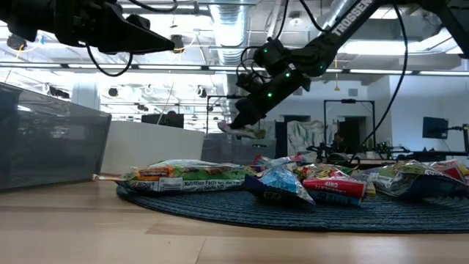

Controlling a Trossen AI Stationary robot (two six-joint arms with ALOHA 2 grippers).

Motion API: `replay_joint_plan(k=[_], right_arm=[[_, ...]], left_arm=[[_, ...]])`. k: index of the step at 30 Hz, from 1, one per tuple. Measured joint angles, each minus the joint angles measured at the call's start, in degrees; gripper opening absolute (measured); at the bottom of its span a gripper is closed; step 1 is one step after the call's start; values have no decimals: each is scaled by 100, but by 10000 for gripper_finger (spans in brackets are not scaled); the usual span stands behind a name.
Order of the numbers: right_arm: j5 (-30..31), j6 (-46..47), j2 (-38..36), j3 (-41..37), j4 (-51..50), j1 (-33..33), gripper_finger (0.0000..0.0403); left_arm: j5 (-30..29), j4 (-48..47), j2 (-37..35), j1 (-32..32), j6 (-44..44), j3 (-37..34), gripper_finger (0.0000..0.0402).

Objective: Pick and place Granola Bars by type
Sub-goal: Put the red granola bar into the top black bin, then put the yellow granola bar into the white bin

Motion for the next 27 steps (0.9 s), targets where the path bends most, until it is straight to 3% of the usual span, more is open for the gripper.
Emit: replay_joint_plan(k=[4,16,21,27], right_arm=[[0,-14,-10,47,-153,-22,36],[-2,-43,-387,53,-846,53,199],[-28,-134,-1028,42,-1903,531,220],[-25,-79,-1737,32,-3333,1255,213]], left_arm=[[0,-8,0,0,-17,0,173],[79,-146,45,2,-290,0,174],[440,-263,330,2,-323,-4,174],[855,-42,800,0,-350,174,174]])
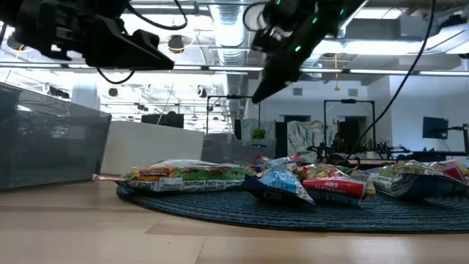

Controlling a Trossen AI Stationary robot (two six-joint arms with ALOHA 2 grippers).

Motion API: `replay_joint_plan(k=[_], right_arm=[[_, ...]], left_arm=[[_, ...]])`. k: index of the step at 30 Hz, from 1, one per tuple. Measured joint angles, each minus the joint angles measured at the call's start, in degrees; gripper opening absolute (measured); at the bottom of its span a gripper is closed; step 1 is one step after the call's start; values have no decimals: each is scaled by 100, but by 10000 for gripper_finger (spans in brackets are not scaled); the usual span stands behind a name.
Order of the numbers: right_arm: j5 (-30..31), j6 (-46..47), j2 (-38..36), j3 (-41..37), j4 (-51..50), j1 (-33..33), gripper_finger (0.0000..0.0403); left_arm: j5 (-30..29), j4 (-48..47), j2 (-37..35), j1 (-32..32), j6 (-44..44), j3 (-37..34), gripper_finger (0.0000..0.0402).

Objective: Pick and place Granola Bars by type
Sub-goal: Put the yellow granola bar into the white bin

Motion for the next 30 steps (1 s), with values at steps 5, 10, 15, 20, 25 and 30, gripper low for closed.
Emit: replay_joint_plan(k=[5,10,15,20,25,30], right_arm=[[8,236,-583,-395,-274,440,199],[244,692,-1616,-1659,518,671,182],[519,1239,-2858,-2979,1612,1033,169],[1082,1420,-3799,-4058,2687,1600,164],[1575,1280,-4310,-4856,3685,2092,165],[2249,1041,-4613,-4960,3816,2300,165]], left_arm=[[198,14,591,-49,-26,468,174],[184,-162,1349,-162,-110,1100,174],[-186,-1182,1978,-280,-742,1960,174],[-507,-2893,2399,-315,-1841,2938,174],[-417,-3575,2795,-329,-2689,3495,174],[-134,-3408,3173,-337,-3079,3548,174]])
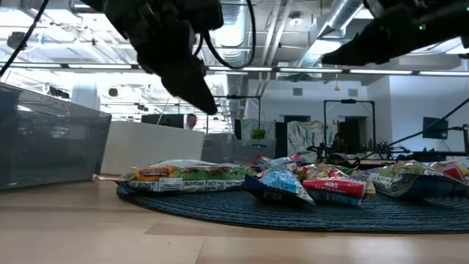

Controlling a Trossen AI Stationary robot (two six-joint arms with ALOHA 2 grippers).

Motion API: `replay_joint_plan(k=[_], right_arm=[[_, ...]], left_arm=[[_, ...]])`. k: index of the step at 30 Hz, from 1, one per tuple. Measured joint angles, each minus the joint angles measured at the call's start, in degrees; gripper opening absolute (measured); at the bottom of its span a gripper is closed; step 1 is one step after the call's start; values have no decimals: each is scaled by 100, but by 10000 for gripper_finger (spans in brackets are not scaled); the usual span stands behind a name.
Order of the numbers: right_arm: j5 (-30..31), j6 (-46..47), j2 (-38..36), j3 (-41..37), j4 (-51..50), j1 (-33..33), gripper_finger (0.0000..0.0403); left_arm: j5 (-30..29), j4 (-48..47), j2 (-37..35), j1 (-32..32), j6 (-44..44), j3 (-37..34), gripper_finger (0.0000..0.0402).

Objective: Pick and place Granola Bars by type
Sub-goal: Put the yellow granola bar into the white bin

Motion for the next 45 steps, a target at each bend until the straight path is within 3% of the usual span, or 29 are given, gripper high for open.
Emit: replay_joint_plan(k=[9,34,45], right_arm=[[96,-78,-111,-10,25,193,166],[91,-56,-102,-3,3,193,159],[86,-54,-102,-3,-3,193,159]], left_arm=[[29,35,535,-22,-464,-2,174],[43,30,930,-44,-581,-7,172],[36,80,930,-44,-535,-7,73]])
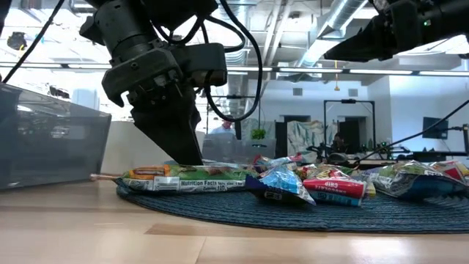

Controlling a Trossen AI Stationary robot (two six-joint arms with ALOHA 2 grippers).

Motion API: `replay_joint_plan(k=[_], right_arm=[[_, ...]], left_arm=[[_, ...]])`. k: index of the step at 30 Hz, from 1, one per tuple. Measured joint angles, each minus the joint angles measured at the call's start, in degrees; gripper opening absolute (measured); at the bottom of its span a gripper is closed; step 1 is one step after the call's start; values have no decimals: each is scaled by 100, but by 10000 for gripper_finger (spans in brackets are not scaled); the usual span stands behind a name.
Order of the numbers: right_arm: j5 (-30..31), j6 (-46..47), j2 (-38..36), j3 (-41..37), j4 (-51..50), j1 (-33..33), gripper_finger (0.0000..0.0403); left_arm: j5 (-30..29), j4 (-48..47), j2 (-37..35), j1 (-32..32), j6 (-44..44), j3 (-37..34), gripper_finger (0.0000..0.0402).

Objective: Pick and place Granola Bars by type
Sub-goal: Put the yellow granola bar into the white bin

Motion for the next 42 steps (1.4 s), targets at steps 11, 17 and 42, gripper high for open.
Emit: replay_joint_plan(k=[11,17,42], right_arm=[[-9,39,0,0,0,0,159],[-31,48,0,0,0,0,159],[-26,96,345,-2,184,-11,159]], left_arm=[[22,361,-4,0,506,213,46],[-589,-978,-7,4,954,1012,49],[-3823,-7504,-17,871,-1756,2186,46]])
